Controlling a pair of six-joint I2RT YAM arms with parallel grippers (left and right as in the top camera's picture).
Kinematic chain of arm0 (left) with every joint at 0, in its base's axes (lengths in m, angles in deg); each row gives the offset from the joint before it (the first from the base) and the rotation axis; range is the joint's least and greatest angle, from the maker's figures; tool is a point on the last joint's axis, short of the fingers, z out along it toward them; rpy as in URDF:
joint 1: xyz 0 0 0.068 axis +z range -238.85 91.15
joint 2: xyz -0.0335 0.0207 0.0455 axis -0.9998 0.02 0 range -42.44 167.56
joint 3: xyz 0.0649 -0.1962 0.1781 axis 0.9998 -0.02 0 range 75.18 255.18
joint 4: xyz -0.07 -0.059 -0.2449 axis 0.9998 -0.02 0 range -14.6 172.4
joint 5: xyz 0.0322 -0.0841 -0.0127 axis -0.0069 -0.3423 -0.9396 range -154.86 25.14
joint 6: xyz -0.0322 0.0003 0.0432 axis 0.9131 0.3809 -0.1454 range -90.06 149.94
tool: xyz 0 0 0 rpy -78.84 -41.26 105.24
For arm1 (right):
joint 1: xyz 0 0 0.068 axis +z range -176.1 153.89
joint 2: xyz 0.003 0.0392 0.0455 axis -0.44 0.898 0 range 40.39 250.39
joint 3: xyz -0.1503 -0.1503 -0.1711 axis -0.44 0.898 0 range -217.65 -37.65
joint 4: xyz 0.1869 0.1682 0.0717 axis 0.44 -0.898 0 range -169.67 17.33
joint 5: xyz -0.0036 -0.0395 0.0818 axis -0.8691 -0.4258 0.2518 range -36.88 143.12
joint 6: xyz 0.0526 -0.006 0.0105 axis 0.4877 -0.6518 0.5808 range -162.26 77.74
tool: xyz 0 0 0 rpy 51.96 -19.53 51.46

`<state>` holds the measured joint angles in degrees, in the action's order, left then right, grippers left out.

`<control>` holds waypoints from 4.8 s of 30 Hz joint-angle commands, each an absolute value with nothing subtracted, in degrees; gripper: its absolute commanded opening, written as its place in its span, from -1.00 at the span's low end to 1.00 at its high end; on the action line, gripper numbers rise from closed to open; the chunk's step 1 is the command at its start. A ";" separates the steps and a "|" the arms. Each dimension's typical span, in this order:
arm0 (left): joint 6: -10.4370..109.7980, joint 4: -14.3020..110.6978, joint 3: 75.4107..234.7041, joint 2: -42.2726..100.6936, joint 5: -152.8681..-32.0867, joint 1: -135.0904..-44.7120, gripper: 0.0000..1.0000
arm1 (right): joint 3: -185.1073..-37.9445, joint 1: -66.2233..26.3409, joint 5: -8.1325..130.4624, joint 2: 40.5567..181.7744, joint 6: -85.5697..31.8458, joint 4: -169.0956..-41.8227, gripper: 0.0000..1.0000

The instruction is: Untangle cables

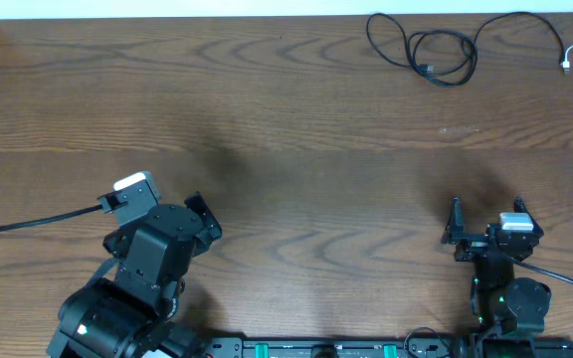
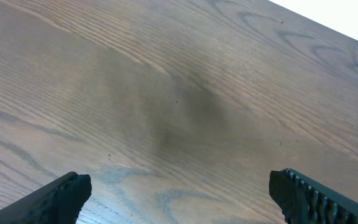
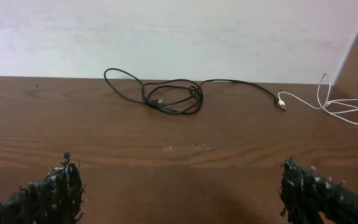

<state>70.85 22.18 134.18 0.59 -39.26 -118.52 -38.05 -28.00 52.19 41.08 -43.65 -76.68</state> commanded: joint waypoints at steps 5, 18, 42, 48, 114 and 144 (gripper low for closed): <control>71.15 21.98 134.16 0.55 -38.82 -118.24 0.96 | -37.94 -27.51 51.54 40.69 -44.68 -76.92 0.99; 71.15 21.98 134.16 0.55 -38.82 -118.24 0.96 | -37.94 -27.51 51.54 40.69 -44.68 -76.90 0.99; 68.55 23.23 126.27 -13.40 -40.72 -104.60 0.96 | -37.94 -27.51 51.54 40.71 -44.70 -76.90 0.98; 66.19 29.78 117.18 -26.47 -44.41 -96.95 0.96 | -37.94 -27.51 51.56 40.71 -44.68 -76.90 0.98; 28.03 78.24 75.41 -42.38 -65.31 -91.81 0.96 | -37.94 -27.51 51.56 40.71 -44.68 -76.90 0.99; 28.03 78.24 75.41 -42.21 -65.31 -91.77 0.96 | -37.94 -27.51 51.56 40.71 -44.68 -76.90 0.98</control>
<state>28.60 80.91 76.18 -41.86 -66.25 -91.99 -38.05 -28.00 52.02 41.06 -44.22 -76.68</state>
